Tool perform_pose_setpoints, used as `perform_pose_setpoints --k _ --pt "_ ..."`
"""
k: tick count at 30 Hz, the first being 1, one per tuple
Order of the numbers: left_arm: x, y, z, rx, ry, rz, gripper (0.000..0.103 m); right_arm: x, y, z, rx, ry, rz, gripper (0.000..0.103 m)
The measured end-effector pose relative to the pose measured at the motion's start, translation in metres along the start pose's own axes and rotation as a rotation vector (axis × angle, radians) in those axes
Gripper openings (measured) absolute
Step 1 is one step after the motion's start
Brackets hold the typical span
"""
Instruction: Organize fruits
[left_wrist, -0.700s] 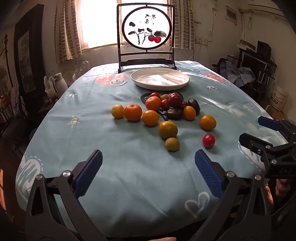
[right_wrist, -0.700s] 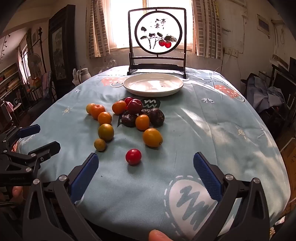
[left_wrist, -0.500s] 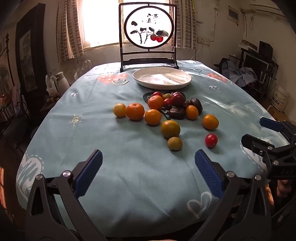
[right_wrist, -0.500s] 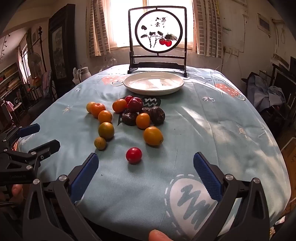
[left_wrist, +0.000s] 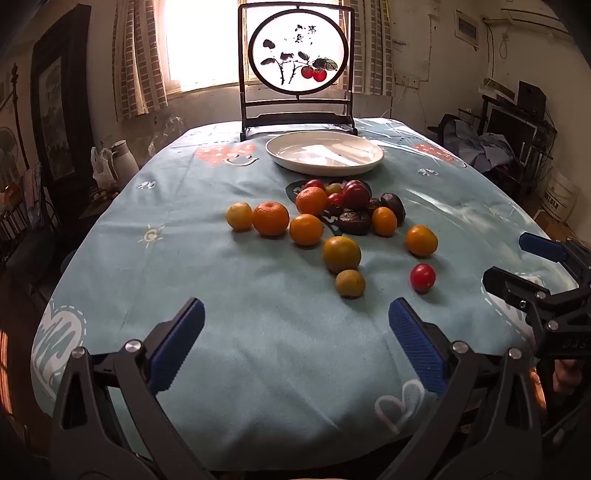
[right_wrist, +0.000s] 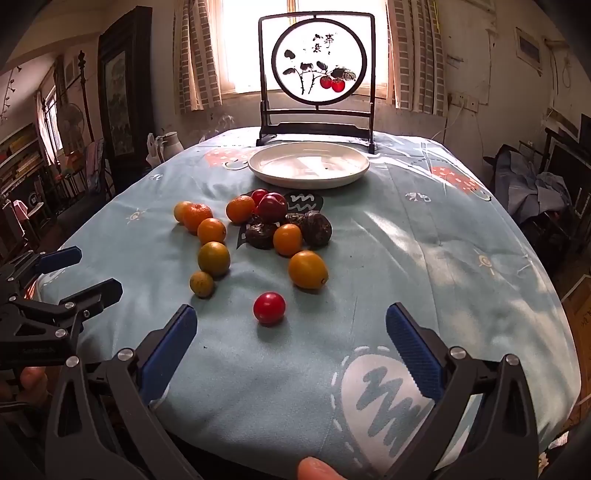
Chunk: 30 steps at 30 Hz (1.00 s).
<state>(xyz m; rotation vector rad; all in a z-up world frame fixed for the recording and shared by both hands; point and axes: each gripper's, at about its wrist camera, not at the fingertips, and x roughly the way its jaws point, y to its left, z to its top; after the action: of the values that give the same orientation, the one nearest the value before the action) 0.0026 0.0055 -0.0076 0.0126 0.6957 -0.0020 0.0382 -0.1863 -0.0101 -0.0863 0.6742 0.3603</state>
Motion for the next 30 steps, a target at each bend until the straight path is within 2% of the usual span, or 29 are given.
perform_pose_setpoints --k 30 --pt "0.0015 -0.0006 -0.0034 0.002 0.008 0.001 0.101 0.001 0.0016 0.0004 -0.001 0.005 -0.002 0.102"
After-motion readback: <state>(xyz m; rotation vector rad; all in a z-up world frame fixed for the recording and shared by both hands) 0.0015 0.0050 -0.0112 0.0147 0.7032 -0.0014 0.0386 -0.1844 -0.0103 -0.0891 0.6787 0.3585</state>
